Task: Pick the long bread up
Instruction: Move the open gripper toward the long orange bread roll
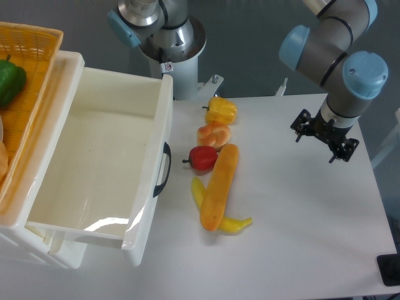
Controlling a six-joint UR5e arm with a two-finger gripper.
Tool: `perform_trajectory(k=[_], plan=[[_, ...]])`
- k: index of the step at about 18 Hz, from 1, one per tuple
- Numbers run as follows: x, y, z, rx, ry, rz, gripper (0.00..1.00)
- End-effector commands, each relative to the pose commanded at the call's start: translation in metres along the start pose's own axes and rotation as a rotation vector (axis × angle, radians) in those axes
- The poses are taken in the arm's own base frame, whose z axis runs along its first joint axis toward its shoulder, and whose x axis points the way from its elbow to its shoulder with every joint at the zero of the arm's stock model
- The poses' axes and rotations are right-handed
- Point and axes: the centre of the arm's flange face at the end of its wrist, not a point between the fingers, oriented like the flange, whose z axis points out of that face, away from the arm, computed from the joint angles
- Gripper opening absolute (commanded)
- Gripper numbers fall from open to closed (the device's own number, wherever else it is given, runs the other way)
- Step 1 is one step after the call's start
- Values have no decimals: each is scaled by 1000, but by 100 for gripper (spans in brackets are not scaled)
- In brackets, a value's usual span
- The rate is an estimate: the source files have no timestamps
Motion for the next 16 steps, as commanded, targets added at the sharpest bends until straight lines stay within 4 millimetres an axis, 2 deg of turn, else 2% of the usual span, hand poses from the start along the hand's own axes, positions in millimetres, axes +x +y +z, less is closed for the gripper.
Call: perform_trajectory(k=[4,8,14,16], plan=[[0,-2,-2,14,-3,-3,100],[3,-13,-2,110,9,-15,100],[15,-19,13,132,19,-35,100],[21,-22,24,132,38,-68,100]])
